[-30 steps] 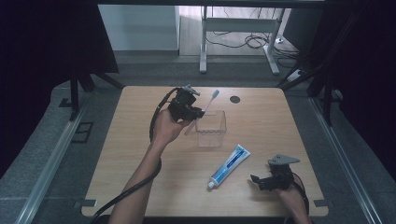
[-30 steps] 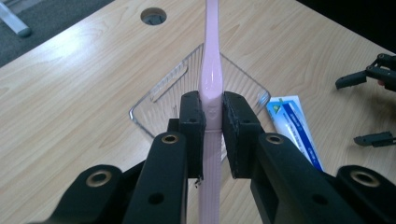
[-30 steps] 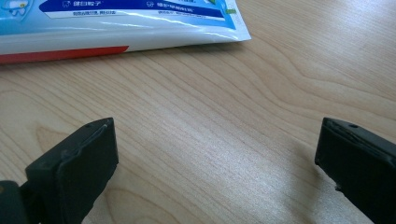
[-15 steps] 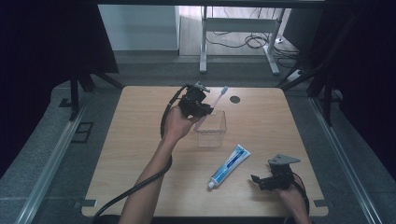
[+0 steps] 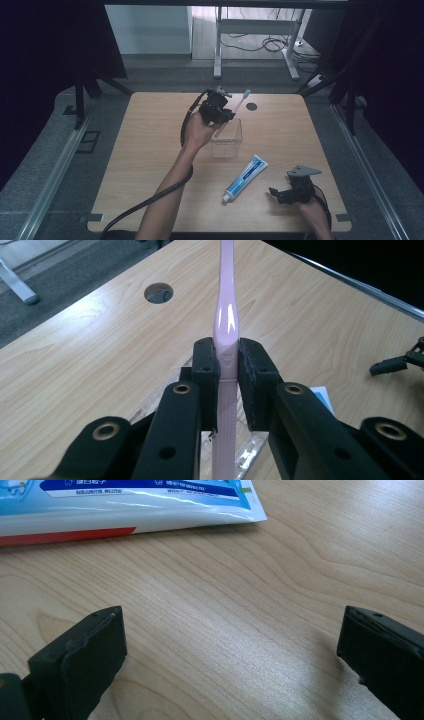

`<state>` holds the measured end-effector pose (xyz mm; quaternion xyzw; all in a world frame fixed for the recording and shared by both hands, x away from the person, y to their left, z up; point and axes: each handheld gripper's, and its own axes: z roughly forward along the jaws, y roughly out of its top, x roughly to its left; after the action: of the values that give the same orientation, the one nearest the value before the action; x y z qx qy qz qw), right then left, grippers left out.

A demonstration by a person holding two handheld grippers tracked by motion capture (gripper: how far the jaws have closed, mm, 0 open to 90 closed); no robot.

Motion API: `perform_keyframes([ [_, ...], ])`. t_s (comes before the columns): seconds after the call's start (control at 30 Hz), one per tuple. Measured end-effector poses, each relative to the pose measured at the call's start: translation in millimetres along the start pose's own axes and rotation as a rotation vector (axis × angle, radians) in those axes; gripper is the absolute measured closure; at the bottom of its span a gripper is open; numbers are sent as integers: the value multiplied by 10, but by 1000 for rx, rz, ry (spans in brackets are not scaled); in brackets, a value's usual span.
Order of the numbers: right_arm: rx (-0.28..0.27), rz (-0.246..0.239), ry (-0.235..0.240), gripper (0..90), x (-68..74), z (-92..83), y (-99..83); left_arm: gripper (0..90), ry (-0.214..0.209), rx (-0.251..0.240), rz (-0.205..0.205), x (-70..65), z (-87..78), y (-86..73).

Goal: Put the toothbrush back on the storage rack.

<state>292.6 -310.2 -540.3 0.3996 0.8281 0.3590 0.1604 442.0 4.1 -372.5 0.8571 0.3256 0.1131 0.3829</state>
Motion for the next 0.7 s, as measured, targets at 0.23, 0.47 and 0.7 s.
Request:
perform_keyframes([
  [0.23, 2, 5, 2, 0, 3, 2, -1, 789, 8, 10, 9, 8, 138, -32],
  [0.47, 4, 6, 2, 0, 2, 1, -2, 789, 24, 27, 23, -9, 277, -85],
  [0.7, 7, 5, 7, 0, 1, 7, -4, 789, 23, 32, 18, -13, 385, -158],
])
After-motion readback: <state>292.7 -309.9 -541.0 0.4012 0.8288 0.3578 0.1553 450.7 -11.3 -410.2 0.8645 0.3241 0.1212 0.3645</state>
